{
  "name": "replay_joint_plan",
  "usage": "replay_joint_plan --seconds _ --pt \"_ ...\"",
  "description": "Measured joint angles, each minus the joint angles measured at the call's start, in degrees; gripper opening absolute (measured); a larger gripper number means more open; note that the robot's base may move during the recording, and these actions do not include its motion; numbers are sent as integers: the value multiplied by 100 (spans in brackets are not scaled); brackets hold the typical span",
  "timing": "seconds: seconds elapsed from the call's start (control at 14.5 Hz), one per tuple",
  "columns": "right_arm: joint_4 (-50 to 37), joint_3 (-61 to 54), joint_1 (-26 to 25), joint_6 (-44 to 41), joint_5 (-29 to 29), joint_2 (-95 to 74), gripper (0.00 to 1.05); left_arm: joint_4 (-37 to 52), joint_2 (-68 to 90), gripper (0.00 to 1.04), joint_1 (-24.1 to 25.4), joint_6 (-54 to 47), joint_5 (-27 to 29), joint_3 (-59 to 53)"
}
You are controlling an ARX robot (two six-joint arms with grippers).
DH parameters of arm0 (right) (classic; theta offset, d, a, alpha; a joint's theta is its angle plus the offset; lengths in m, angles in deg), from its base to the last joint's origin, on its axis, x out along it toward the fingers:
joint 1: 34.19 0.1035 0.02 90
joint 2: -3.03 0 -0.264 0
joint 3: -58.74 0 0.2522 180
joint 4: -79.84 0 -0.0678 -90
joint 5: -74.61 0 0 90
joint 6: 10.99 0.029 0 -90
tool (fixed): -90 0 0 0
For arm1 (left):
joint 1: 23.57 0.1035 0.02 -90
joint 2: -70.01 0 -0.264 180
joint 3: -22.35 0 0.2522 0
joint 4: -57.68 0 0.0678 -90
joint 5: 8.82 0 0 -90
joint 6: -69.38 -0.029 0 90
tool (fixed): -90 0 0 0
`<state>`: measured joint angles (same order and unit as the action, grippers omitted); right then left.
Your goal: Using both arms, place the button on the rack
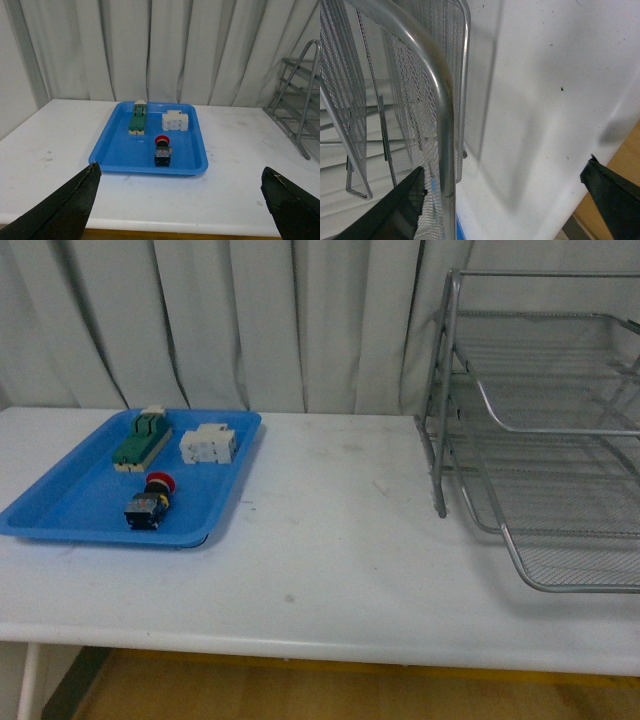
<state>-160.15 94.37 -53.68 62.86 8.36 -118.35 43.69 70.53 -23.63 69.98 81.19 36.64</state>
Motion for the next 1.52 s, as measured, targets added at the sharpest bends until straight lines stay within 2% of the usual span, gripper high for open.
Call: replay_joint_plan --seconds 0.07,0.14,0.62,0.9,0.97,1.04,1.1,1.17,1.24,1.31,1.45,1.52 --pt "0 -37 44 0 0 9 100 0 0 98 0 0 0 0" --pt "9 -92 76 0 2 66 97 0 -2 98 0 0 0 0" --pt "-2 -640 26 162 37 1222 98 0 0 98 0 0 0 0" --pt "11 -1412 -328 396 621 2068 98 0 0 98 0 0 0 0" --pt "350 -1530 -487 216 669 2614 95 0 0 98 0 0 0 0" --pt "1287 -1698 -483 -922 146 3936 84 0 -2 98 0 0 -2 0" --pt "2090 -1878 -452 -2835 46 5746 69 0 0 98 0 0 0 0" --pt "3355 -2103 -413 -4896 -11 7396 50 0 0 98 0 0 0 0" --pt "4275 -2129 -179 -6059 -251 8459 37 0 0 98 0 0 -2 0" --pt "4787 -2131 118 -6732 -516 9405 22 0 0 98 0 0 -2 0" --pt "5386 -2129 551 -7202 -946 10129 2 0 0 98 0 0 0 0" --pt "5576 -2129 717 -7246 -1110 10316 2 0 0 98 0 0 0 0"
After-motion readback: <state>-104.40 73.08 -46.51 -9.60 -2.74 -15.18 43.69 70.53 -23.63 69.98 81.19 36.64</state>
